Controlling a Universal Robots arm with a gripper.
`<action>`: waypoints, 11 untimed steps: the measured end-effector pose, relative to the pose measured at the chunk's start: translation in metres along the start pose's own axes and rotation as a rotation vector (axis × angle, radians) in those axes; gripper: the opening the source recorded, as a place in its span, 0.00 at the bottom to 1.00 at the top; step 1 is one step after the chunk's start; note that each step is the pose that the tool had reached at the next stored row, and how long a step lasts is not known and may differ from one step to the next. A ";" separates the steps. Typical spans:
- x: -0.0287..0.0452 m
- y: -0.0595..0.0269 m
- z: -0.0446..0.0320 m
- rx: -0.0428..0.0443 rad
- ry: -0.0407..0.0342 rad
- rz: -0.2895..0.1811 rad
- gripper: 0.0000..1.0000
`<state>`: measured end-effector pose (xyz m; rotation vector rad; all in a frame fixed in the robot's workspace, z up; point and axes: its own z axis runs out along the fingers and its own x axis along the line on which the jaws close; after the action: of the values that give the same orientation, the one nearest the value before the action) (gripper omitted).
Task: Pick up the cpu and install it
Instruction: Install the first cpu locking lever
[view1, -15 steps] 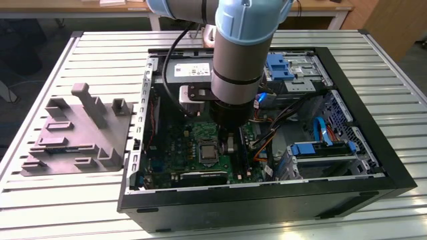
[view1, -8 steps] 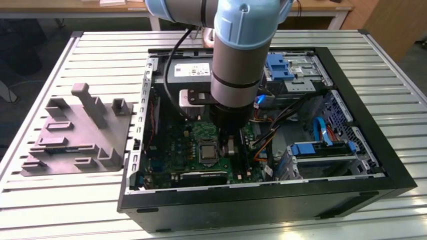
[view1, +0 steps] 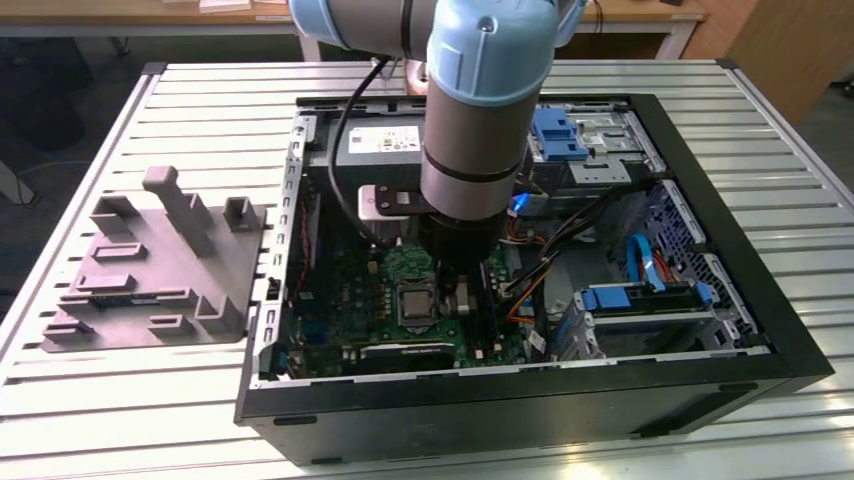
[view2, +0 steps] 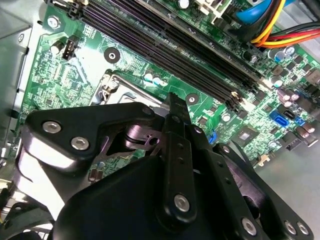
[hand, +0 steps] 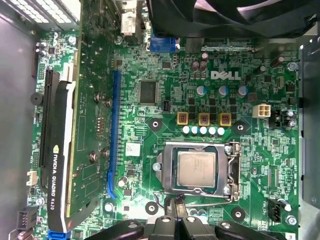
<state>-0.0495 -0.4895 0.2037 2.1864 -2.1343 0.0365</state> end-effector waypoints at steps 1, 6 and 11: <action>0.0000 0.0000 0.0002 0.0008 0.0001 0.000 0.11; -0.0002 -0.0001 0.0032 0.0026 0.0001 -0.003 0.11; -0.0004 -0.0002 0.0055 0.0028 0.0002 -0.005 0.11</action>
<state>-0.0496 -0.4895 0.1982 2.1931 -2.1300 0.0394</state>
